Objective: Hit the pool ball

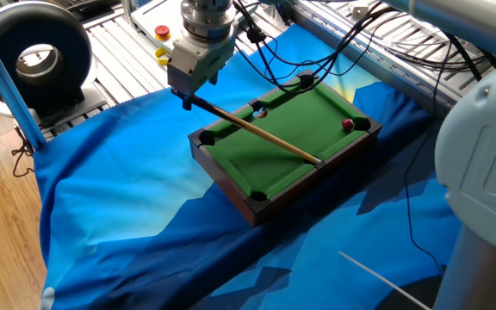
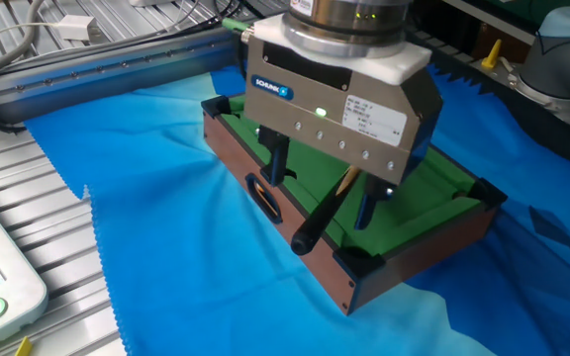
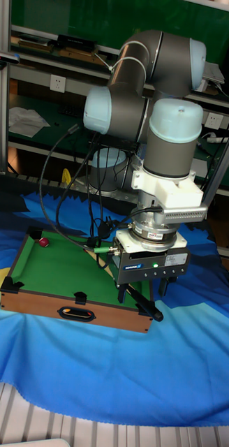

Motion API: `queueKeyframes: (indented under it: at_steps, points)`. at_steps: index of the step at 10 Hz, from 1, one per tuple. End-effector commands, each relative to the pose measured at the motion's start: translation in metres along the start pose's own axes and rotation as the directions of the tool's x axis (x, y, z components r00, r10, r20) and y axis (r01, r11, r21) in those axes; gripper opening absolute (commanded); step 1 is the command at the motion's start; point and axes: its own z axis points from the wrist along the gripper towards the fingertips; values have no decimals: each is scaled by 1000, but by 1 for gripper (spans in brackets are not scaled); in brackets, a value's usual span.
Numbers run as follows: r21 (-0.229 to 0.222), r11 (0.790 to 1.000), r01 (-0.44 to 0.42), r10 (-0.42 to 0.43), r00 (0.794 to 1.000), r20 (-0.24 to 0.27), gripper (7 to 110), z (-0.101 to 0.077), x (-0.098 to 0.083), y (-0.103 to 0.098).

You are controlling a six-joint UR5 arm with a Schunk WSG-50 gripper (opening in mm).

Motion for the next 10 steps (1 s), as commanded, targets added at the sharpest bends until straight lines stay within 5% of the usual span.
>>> queueKeyframes:
  at_steps: [1,6,8,10]
  points:
    - [-10,1000,24,-23,999,40,88,6,-17,-2]
    - [-2,997,77,-76,994,78,88,8,-23,-7]
    - [35,968,250,-252,962,108,88,3,-22,-9]
    - [32,961,273,-275,952,135,88,2,-23,2]
